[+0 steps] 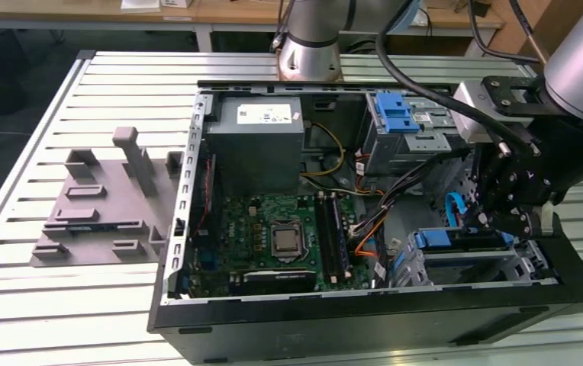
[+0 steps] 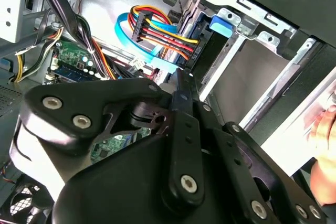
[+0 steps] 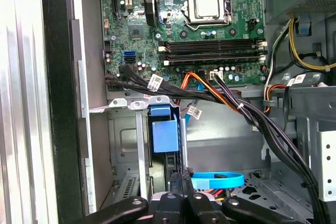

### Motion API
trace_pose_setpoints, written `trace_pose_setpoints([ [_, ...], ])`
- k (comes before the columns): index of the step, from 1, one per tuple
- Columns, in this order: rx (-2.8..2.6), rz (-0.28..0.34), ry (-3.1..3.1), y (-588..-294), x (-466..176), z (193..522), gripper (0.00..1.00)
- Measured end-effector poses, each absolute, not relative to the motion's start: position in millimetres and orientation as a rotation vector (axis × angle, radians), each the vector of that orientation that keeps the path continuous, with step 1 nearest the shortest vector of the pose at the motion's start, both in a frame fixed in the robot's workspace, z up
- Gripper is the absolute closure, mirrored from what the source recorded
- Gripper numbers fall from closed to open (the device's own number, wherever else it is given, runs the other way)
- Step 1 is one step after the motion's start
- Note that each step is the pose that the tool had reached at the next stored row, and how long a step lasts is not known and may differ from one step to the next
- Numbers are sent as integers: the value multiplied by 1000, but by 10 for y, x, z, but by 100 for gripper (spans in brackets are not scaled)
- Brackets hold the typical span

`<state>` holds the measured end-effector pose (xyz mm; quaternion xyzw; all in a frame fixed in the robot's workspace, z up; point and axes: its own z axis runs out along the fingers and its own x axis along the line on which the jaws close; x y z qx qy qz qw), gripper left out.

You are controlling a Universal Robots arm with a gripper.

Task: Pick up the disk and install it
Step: 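Insert the second disk wire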

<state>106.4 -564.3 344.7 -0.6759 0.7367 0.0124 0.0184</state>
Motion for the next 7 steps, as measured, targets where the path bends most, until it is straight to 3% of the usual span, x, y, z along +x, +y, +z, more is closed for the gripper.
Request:
trace_pose_setpoints([
  [7,-2099,38,2288,-5643,1064,3450,89],
])
